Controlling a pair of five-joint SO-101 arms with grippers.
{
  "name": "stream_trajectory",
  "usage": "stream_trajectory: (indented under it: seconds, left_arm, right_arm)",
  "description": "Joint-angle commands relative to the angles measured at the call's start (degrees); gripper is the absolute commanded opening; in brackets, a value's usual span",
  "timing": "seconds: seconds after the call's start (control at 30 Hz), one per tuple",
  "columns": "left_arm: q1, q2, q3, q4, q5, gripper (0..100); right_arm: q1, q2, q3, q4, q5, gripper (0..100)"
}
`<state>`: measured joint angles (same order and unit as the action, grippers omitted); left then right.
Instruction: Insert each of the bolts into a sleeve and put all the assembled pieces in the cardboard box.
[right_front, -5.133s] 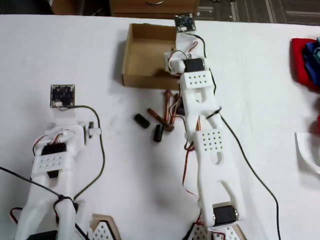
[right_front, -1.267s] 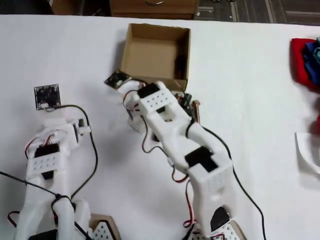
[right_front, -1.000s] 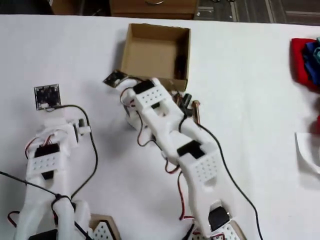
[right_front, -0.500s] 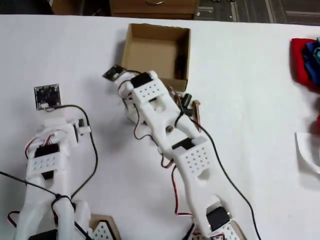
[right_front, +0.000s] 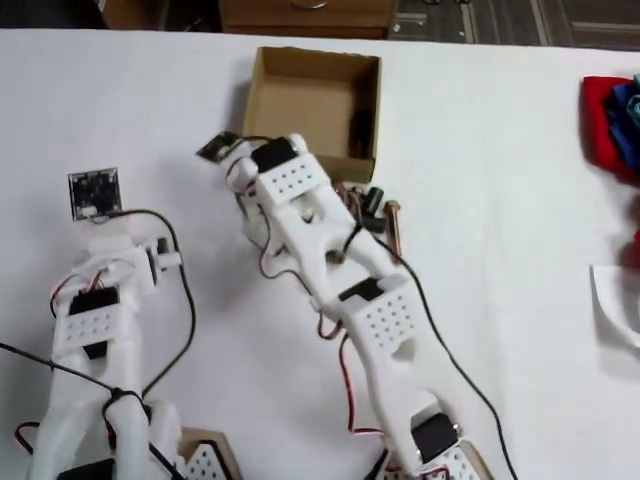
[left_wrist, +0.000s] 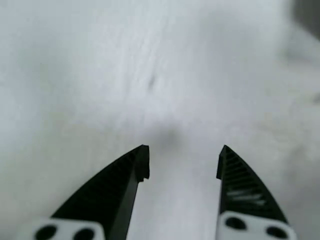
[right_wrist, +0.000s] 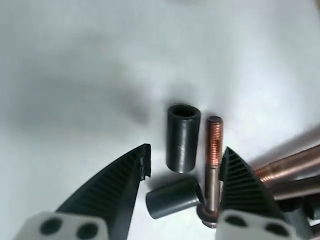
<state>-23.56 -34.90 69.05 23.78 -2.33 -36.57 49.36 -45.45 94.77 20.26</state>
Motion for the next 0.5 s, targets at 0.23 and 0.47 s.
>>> stream_trajectory:
  seconds: [0.23,0.47]
  left_arm:
    - [-0.44,-0.35,-0.40,-1.14,0.62,23]
    - [-0.44,-0.35,-0.40,-1.14,0.62,23]
  right_arm:
    - [-4.53,-0.22,-2.20,0.48,-0.53,19.9]
    - [-2.68,0.75,-2.20,0.04,-0.09,19.9]
